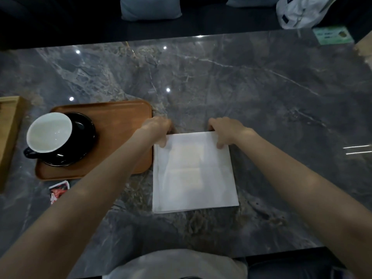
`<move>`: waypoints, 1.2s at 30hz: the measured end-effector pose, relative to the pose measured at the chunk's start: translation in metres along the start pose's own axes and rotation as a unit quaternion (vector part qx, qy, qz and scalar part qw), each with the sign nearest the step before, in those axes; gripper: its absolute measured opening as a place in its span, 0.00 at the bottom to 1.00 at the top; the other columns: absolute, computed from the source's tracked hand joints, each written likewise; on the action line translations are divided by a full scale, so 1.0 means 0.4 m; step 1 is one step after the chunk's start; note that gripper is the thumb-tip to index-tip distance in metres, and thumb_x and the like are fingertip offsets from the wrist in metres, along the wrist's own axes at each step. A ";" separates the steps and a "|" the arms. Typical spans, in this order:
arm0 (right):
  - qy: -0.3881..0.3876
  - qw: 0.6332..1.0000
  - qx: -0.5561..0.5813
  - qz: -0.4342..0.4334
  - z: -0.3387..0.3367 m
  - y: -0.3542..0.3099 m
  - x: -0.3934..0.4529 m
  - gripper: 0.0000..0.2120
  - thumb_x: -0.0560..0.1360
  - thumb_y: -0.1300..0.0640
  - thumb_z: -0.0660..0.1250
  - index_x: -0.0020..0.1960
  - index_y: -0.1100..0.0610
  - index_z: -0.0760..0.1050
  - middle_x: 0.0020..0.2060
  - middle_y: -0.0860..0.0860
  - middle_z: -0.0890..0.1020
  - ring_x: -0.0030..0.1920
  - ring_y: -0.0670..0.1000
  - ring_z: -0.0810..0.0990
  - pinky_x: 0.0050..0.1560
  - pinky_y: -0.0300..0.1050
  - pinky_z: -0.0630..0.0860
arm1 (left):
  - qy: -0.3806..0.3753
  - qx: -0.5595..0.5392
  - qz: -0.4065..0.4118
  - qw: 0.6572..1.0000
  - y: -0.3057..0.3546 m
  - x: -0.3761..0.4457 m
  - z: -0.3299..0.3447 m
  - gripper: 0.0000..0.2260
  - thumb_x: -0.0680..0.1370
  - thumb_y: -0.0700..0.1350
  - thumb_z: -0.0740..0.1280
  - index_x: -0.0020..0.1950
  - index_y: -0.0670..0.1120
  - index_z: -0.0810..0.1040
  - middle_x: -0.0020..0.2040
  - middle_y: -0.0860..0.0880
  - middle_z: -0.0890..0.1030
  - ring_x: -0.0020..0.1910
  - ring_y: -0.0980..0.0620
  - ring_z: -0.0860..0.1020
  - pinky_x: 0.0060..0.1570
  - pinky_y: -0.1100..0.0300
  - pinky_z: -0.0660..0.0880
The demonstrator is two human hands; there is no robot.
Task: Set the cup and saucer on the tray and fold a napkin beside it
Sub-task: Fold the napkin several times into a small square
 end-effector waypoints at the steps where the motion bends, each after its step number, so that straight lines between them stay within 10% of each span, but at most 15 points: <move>1: -0.022 1.000 -0.006 0.003 -0.004 0.000 0.007 0.26 0.65 0.60 0.74 0.59 0.59 0.68 0.58 0.57 0.76 0.57 0.58 0.75 0.47 0.48 0.71 | -0.013 0.018 -0.001 1.000 0.004 0.004 -0.002 0.22 0.68 0.42 0.72 0.61 0.44 0.74 0.60 0.44 0.76 0.58 0.44 0.75 0.49 0.54 0.74; 13: -0.036 0.998 -0.059 0.000 -0.022 -0.030 0.007 0.19 0.64 0.60 0.74 0.30 0.54 0.63 0.38 0.52 0.73 0.41 0.54 0.73 0.38 0.44 0.68 | -0.028 -0.021 0.019 0.999 0.020 -0.016 -0.003 0.16 0.71 0.38 0.69 0.59 0.43 0.75 0.57 0.43 0.78 0.55 0.44 0.76 0.44 0.57 0.70; 25: 0.176 0.984 -0.002 -0.029 0.040 -0.012 -0.129 0.08 0.73 0.65 0.60 0.41 0.54 0.64 0.48 0.56 0.77 0.51 0.58 0.75 0.41 0.46 0.66 | 0.165 0.023 0.087 0.982 0.029 -0.145 0.034 0.11 0.73 0.34 0.60 0.49 0.42 0.79 0.47 0.48 0.74 0.48 0.48 0.75 0.35 0.60 0.65; 31: 0.210 0.977 0.001 -0.039 0.050 -0.001 -0.215 0.11 0.72 0.64 0.63 0.54 0.59 0.72 0.52 0.58 0.79 0.54 0.59 0.76 0.49 0.50 0.71 | 0.331 0.005 0.226 0.916 0.026 -0.251 0.028 0.06 0.62 0.33 0.68 0.35 0.40 0.81 0.31 0.44 0.77 0.30 0.43 0.77 0.24 0.62 0.66; 36: 0.276 0.947 -0.134 -0.094 0.100 -0.019 -0.266 0.12 0.61 0.64 0.70 0.45 0.61 0.80 0.35 0.58 0.79 0.35 0.59 0.79 0.31 0.45 0.74 | 0.336 0.028 0.267 0.903 0.065 -0.316 0.074 0.17 0.54 0.33 0.75 0.40 0.45 0.82 0.32 0.48 0.79 0.29 0.48 0.78 0.28 0.61 0.72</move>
Point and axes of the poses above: each hand's wrist, its own x-axis towards the middle knuckle, its own z-axis out of the palm, y = z × x, the point moved 4 cm from there along x, towards the middle knuckle
